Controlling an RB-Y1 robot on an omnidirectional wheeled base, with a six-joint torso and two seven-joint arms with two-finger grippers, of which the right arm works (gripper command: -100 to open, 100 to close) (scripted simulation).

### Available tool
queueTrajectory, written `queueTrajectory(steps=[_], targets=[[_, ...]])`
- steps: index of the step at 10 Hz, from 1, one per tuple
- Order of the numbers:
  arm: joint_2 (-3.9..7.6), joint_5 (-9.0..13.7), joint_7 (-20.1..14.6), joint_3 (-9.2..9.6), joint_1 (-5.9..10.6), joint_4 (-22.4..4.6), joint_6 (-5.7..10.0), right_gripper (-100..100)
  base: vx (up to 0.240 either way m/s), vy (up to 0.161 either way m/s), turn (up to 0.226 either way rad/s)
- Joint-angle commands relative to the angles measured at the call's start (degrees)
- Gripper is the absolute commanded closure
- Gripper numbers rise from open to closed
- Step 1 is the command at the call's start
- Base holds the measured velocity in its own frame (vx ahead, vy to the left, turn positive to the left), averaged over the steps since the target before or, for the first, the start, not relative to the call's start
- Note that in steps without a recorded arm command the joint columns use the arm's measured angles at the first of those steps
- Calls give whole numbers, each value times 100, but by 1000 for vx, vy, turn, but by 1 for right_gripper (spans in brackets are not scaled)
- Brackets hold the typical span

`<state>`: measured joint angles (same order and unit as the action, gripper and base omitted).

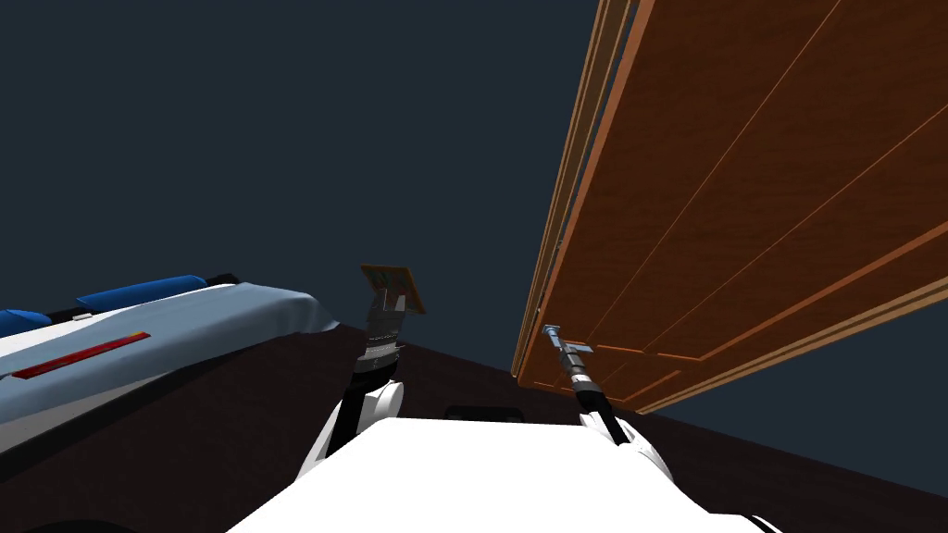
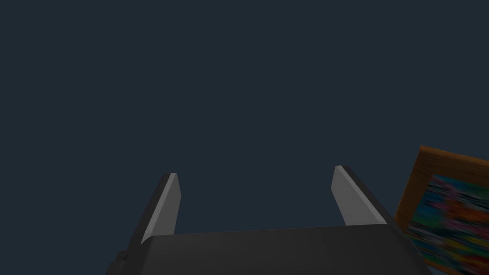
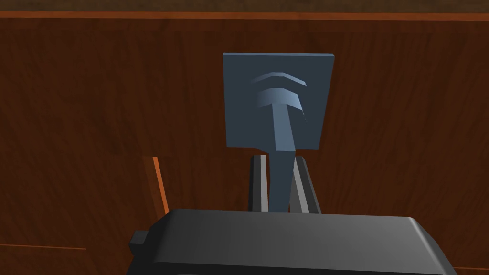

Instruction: Pull the door open

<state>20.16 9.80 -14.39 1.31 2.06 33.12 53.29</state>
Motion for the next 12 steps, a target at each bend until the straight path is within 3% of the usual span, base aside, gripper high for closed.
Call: queueTrajectory(steps=[1, 5, 6, 12], targets=[[94, -54, -159, 111, -31, -138, 173, 100, -195, -31, 123], [320, -160, -461, 333, -219, -119, 422, 100, -214, -57, 133], [278, -146, -404, 303, -178, -155, 384, 100, -91, -13, 22], [620, -240, -802, 603, -578, -246, 1053, 100, -210, -75, 145]])
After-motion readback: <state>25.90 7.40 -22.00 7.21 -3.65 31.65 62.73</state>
